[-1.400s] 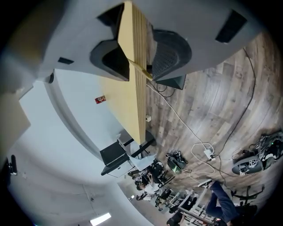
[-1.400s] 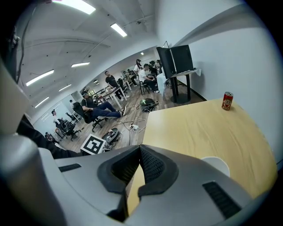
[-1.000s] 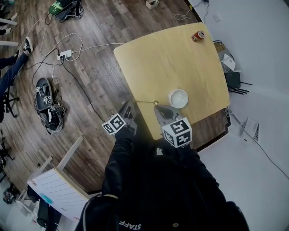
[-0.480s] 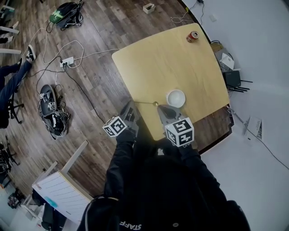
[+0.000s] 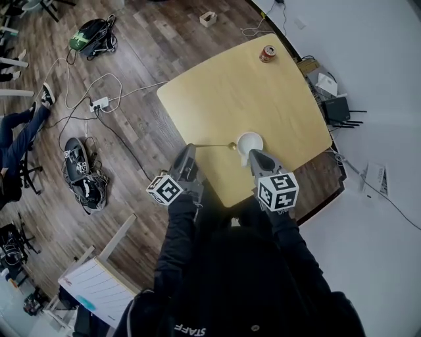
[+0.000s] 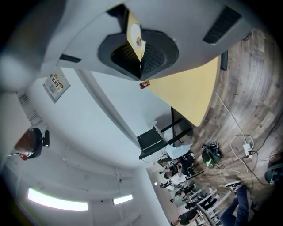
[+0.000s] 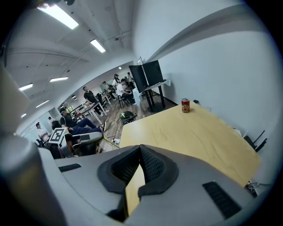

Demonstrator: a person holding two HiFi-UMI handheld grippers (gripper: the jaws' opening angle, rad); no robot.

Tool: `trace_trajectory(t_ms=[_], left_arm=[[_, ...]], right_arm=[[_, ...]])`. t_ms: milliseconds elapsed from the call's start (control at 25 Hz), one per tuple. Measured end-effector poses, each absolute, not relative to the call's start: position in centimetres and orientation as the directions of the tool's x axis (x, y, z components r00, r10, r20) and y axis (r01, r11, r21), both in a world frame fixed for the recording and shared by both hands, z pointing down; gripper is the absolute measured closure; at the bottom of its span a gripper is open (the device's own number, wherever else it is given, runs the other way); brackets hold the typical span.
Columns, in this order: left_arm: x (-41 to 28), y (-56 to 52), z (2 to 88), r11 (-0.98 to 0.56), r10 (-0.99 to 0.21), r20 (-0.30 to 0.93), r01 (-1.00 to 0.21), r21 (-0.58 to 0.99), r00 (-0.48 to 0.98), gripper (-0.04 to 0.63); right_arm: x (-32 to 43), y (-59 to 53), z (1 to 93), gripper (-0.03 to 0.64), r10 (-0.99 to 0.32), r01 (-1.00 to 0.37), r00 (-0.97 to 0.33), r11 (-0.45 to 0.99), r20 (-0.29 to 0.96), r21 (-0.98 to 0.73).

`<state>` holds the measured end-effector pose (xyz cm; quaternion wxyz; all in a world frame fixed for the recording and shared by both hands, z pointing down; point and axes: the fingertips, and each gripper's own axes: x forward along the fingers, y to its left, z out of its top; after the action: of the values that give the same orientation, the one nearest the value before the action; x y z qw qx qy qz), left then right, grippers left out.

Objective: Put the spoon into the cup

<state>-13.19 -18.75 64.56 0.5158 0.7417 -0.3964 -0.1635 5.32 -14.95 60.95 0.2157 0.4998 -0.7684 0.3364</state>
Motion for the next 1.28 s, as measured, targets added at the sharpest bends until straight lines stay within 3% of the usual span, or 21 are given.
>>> trace_trajectory(t_ms=[240, 520, 1280], left_arm=[[-8.9, -20.2, 63.0, -0.234, -0.701, 0.148, -0.420, 0.877, 0.698, 0.560], [-4.2, -20.1, 65.3, -0.273, -0.624, 0.231, -0.485, 0.831, 0.747, 0.560], [0.7, -18.2, 68.5, -0.348, -0.564, 0.397, -0.644, 0.681, 0.724, 0.560]], right_arm=[[8.2, -14.6, 60.9, 0.595, -0.653, -0.931, -0.361, 0.213, 0.666, -0.295], [10.1, -13.5, 61.7, 0.595, -0.659, -0.940, -0.331, 0.170, 0.676, -0.295], [12.4, -10.9, 62.0, 0.595, -0.663, -0.944, -0.314, 0.138, 0.679, -0.301]])
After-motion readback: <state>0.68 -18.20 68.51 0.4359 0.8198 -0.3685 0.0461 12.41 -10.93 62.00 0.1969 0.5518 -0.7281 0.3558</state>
